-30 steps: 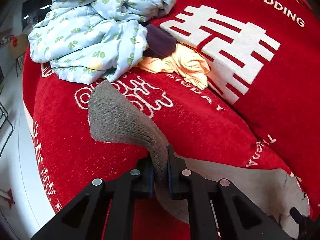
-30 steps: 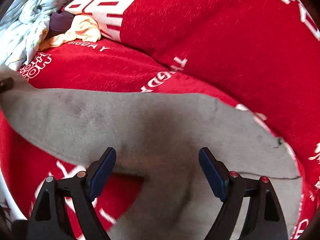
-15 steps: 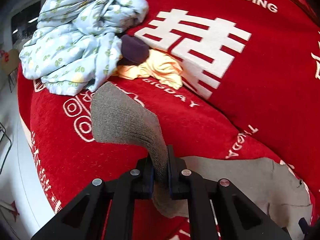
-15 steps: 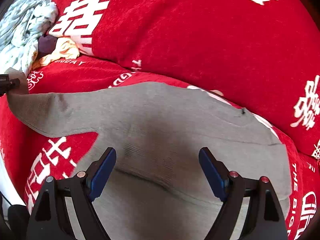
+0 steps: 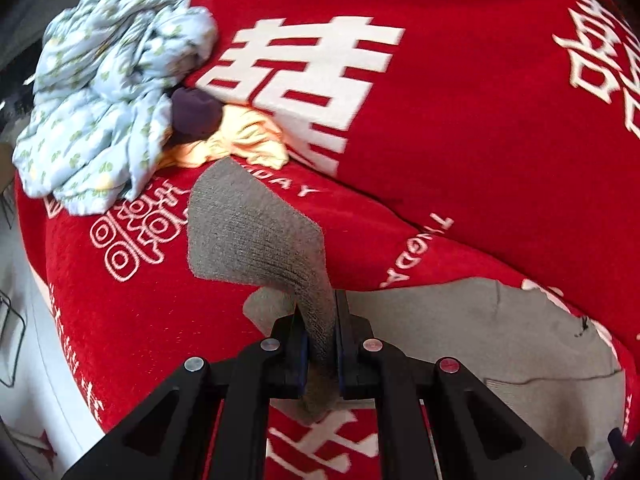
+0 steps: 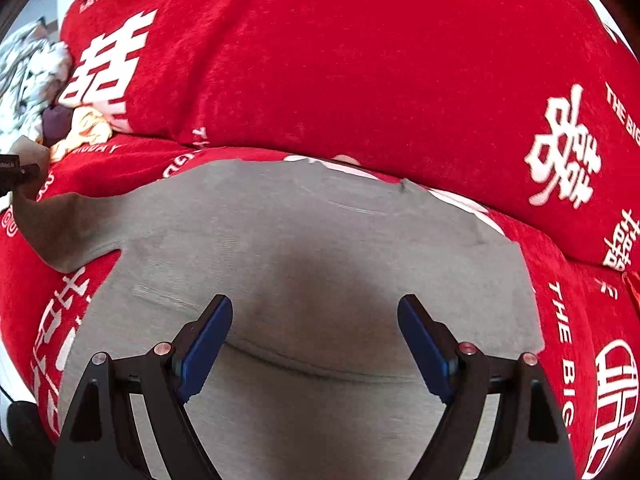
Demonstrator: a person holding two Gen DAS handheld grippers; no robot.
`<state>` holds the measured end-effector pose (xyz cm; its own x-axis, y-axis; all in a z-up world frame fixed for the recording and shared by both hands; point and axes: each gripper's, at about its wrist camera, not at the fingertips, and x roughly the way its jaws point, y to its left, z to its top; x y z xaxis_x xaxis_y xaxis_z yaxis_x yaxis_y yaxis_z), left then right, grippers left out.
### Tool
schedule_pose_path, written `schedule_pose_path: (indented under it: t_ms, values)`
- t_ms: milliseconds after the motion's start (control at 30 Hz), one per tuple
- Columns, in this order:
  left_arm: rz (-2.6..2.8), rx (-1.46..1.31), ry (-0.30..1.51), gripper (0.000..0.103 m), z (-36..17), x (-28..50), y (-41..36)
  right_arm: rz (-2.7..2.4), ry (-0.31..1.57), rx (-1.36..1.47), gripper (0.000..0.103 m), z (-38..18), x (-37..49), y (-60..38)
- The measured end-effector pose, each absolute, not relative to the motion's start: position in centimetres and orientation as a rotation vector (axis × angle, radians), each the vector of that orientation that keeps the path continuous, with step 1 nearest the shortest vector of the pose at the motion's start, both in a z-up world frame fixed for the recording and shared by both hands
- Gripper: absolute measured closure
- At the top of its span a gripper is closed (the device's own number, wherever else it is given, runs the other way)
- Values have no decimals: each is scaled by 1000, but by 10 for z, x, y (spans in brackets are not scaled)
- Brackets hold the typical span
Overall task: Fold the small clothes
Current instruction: 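Lift the sleeve with the left tool and fold it across the body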
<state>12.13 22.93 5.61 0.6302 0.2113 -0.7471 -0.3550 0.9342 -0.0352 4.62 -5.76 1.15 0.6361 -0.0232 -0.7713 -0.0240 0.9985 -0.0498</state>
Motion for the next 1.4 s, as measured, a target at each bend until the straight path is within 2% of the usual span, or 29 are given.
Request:
schedule_pose_path:
  t_ms: [367, 733, 1400]
  values:
    - [291, -114, 849, 92, 60, 128, 177, 1, 885, -11, 16, 7, 39, -87]
    - [261, -49, 855, 92, 63, 125, 136, -2, 938, 48, 16, -25, 16, -112]
    - [194, 38, 850, 92, 72, 118, 45, -92, 886, 111, 16, -11, -15, -202]
